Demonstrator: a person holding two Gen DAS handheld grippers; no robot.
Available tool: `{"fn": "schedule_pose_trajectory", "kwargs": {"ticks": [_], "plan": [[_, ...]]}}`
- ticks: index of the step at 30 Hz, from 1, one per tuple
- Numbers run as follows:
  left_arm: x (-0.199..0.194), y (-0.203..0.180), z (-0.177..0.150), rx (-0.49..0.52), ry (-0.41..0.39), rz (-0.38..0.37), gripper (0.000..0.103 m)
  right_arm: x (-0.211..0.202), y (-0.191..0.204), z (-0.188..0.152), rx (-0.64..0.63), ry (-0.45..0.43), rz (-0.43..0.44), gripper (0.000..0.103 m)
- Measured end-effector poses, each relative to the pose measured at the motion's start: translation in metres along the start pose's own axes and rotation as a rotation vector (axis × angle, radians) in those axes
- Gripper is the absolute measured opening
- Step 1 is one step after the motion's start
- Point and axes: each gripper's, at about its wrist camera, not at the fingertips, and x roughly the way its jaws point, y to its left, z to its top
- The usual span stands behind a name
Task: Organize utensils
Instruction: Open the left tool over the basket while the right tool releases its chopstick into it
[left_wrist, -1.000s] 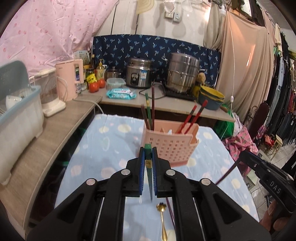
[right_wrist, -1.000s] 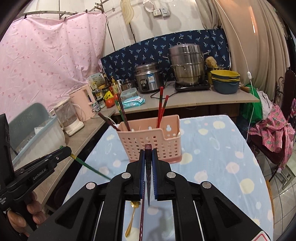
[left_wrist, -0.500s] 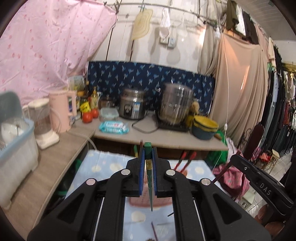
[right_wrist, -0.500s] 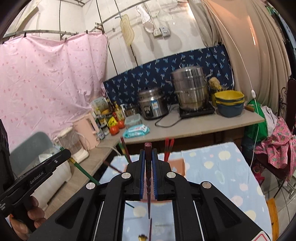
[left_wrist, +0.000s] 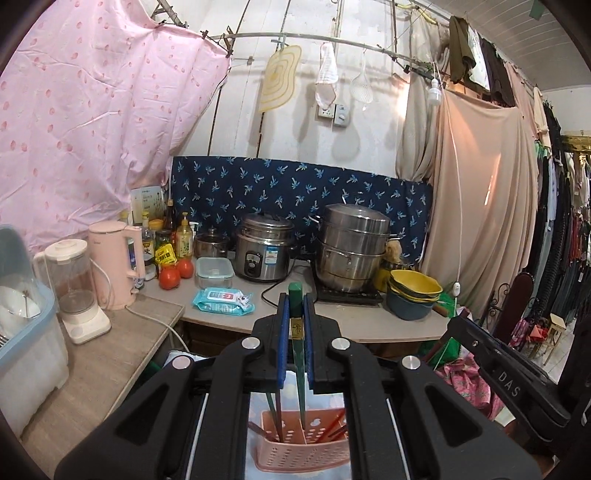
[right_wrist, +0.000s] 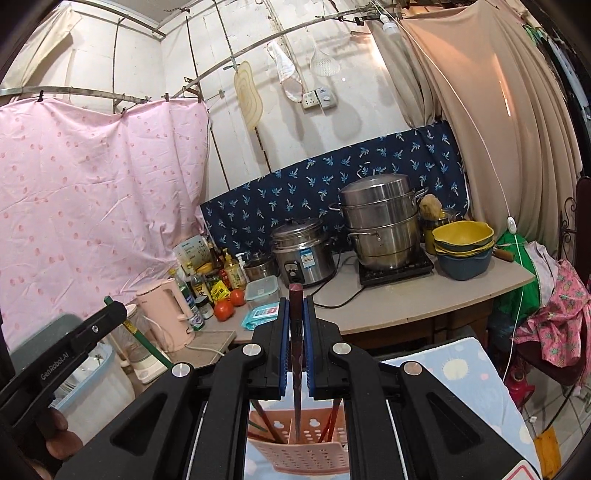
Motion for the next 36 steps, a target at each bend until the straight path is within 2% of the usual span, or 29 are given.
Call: {"fn": "schedule_pose_trajectory", "kwargs": {"ticks": [14, 22, 28, 32, 36], "plan": [[0.05, 0.019, -0.044, -0.013, 0.135, 0.038, 0.007, 0.057, -0.018, -0.043, -0.003, 0.135, -0.05, 0.007], [0.06, 0.022, -0.056, -0.02, 0.176, 0.045, 0.007, 0.068, -0.024, -0.057, 0.0, 0.178, -0.068, 0.007], [0.06, 0.021, -0.058, -0.025, 0.176, 0.058, 0.008, 0.07, -0.023, -0.061, -0.005, 0.192, -0.07, 0.007], [0.057, 0.02, -0.057, -0.014, 0.167, 0.085, 0.029, 0.067, -0.023, -0.063, -0.004, 0.187, -0.082, 0.016], [0.054, 0.02, -0.057, -0.014, 0.168, 0.086, 0.03, 0.064, -0.024, -0.064, 0.003, 0.187, -0.084, 0.017]]}}
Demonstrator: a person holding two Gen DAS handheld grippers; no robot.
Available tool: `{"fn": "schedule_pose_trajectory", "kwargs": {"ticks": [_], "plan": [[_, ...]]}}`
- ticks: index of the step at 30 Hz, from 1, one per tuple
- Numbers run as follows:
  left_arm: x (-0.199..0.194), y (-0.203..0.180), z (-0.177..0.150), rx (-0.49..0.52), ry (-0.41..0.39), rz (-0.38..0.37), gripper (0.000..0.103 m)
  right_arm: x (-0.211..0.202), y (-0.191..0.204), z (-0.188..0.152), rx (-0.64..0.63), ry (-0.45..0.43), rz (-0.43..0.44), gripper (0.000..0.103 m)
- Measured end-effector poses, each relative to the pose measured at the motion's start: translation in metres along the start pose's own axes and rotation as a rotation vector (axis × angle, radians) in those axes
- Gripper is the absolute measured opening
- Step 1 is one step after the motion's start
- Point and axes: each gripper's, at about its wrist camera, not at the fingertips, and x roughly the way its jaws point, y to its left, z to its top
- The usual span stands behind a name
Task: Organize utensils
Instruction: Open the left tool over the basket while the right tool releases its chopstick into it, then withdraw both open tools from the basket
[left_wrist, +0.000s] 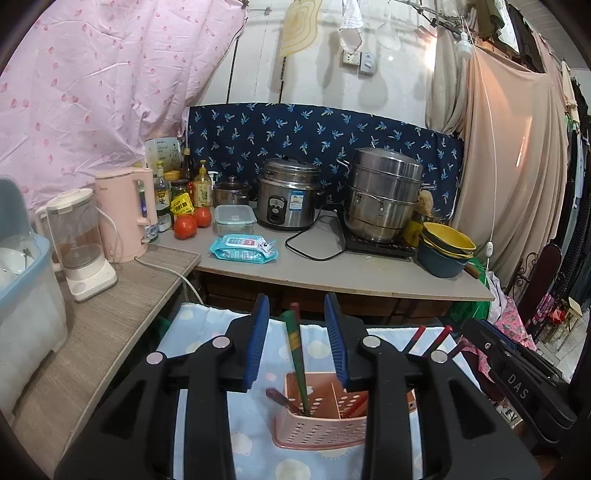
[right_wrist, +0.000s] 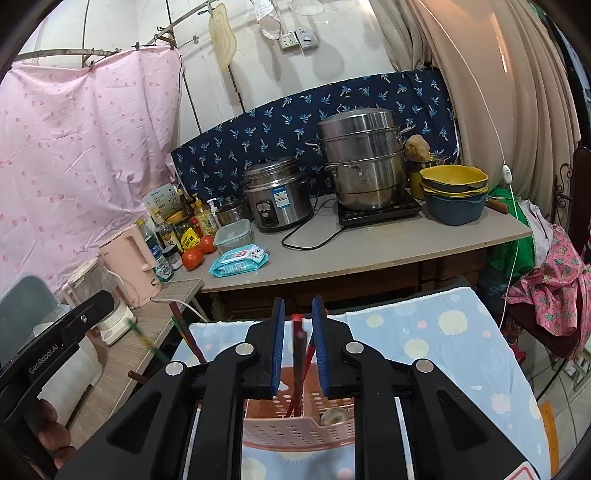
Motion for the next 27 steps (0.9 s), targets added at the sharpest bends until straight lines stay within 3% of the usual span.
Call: {"fn": "schedule_pose_trajectory", "kwargs": {"ticks": [17, 27], "plan": [[-0.028, -0.005, -0.012, 0.019, 0.003, -0.006, 0.03, -0.033, 0.011, -0.016, -0.032, -0.004, 0.013, 0.018], [-0.055, 0.0, -0.032, 0.016, 0.025, -0.002, 0.03, -0.065, 0.013, -0.049, -0.047, 0.032, 0.025, 0.018]]}}
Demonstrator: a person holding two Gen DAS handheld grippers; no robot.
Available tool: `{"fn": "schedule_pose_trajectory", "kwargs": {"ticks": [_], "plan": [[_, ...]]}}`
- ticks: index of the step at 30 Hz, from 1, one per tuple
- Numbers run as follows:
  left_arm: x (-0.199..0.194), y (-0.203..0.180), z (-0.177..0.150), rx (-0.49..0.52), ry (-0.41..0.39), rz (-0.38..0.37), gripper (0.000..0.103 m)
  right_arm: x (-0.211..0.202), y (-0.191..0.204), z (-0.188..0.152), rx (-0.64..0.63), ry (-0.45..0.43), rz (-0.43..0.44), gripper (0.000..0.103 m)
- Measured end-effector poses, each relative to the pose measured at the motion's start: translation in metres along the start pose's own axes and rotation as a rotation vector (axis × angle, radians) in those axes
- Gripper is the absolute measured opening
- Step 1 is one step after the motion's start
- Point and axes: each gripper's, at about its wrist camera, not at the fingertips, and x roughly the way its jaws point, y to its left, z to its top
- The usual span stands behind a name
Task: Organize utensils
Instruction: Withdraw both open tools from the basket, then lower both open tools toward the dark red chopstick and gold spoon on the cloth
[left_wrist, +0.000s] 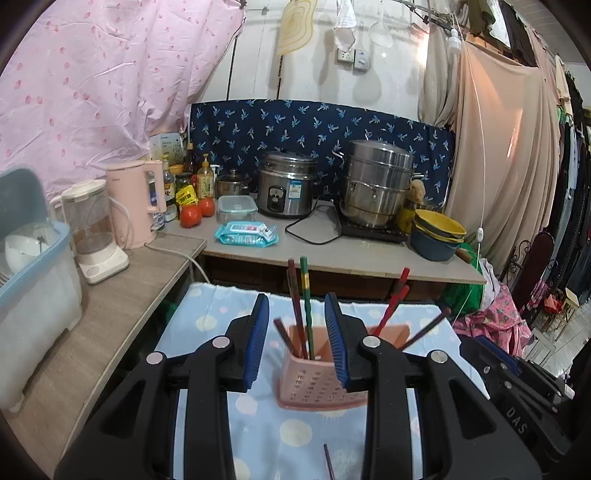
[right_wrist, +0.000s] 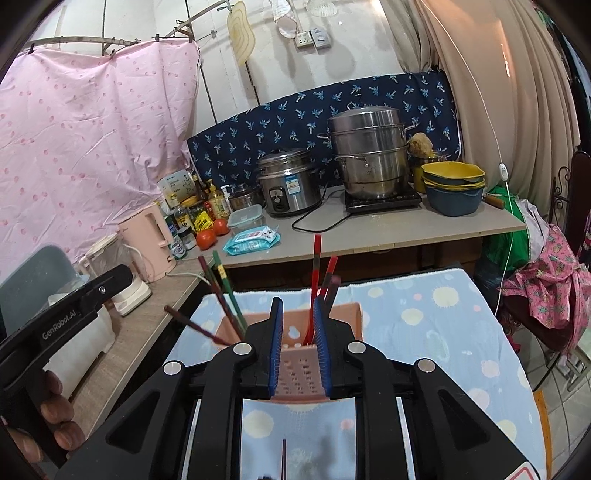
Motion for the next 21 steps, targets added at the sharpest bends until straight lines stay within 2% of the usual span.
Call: {"fn": "schedule_pose_trajectory", "kwargs": {"ticks": [12, 21], "plan": [[-0.022, 0.007, -0.032, 0.006, 0.043, 0.005, 0.03, -0.027, 0.002, -0.046, -0.003, 0.061, 0.013, 0.018], [-0.029, 0.014, -0.074, 0.002, 0.12, 0.014, 0.03, -0.037, 0.0, -0.086, -0.025, 0.135, 0.002, 0.018]]}}
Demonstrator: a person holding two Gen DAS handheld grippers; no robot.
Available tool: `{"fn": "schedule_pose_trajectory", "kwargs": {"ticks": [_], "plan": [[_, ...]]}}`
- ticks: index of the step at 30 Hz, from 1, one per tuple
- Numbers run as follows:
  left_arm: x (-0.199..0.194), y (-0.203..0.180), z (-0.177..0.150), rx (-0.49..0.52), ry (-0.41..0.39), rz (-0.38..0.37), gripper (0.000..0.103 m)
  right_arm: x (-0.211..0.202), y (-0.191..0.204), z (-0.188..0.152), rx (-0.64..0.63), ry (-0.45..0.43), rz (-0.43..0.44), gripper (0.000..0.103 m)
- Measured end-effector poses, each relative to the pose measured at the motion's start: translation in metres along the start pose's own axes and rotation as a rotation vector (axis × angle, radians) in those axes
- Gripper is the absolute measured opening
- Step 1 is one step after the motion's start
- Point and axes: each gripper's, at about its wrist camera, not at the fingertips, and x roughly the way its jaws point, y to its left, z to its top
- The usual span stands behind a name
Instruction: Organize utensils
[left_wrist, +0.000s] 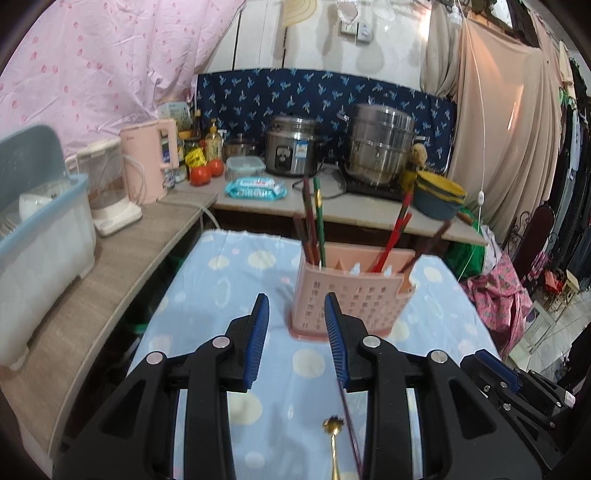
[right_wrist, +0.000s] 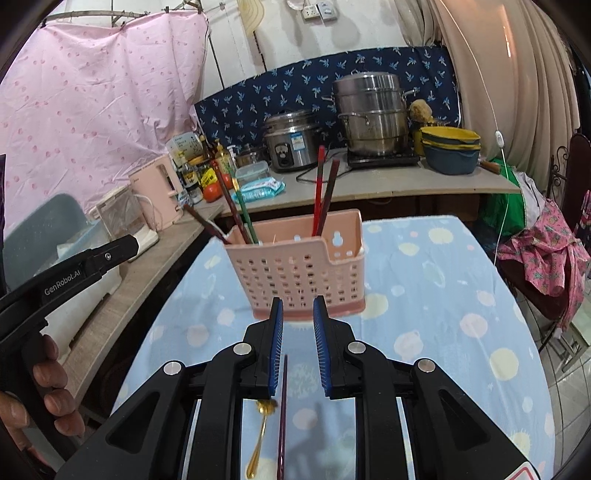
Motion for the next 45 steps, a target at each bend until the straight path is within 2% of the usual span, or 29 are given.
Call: {"fn": "schedule_pose_trajectory", "kwargs": {"ticks": [15, 24, 35, 45], "plan": [[0.015, 0.009, -0.098, 0.014, 0.216, 0.01, 0.03, 0.008, 0.007, -0.095, -0.03, 0.206, 0.006, 0.018], [0.021, 0.018, -0.141, 0.003, 0.312, 0.02, 0.03, 0.013, 0.009, -0.14, -0.027, 0.305, 0.011, 0.018], [0.02, 0.018, -0.17, 0.011, 0.373, 0.017, 0.03, 0.018, 0.015, -0.166, -0.045, 0.367, 0.025, 0.017], [0.022, 0.013, -0.175, 0.022, 0.396, 0.008, 0.03, 0.024, 0.018, -0.172, -0.062, 0.392, 0.026, 0.013]]}}
